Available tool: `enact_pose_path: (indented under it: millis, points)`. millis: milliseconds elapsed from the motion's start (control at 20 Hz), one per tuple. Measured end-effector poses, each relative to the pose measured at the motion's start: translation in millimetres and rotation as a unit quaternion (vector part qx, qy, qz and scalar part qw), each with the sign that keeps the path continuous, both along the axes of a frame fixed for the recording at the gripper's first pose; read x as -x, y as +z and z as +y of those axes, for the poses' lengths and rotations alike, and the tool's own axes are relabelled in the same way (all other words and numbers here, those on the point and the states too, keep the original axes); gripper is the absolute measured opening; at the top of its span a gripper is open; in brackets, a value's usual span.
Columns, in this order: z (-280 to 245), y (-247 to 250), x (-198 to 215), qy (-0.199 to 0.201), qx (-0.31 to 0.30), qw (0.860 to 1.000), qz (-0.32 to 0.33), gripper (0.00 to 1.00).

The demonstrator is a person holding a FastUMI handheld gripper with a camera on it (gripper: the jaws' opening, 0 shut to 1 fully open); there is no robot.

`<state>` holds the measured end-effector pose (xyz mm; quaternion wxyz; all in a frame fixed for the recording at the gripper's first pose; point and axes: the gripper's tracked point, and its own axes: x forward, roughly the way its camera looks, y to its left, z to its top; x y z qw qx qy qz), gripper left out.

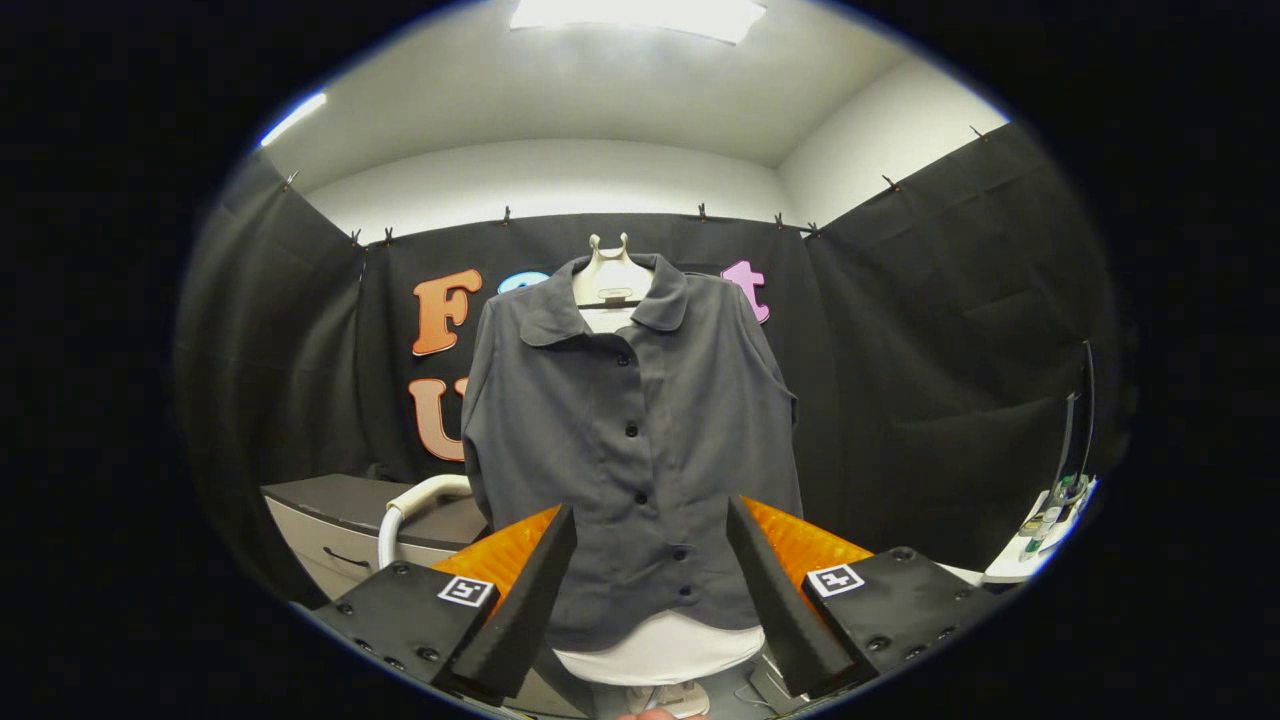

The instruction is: Iron the clothes twice with a garment steamer, once on the left side and once on the right side.

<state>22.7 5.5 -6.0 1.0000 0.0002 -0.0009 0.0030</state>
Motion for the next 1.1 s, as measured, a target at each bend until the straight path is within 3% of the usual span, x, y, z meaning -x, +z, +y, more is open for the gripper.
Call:
enact_pose_path:
  millis: [850,1100]
  points:
    - [27,5,-1,0.008,0.006,1.0,-0.003,0.98]
    - [77,19,-7,0.056,-0.004,0.998,-0.015,0.98]
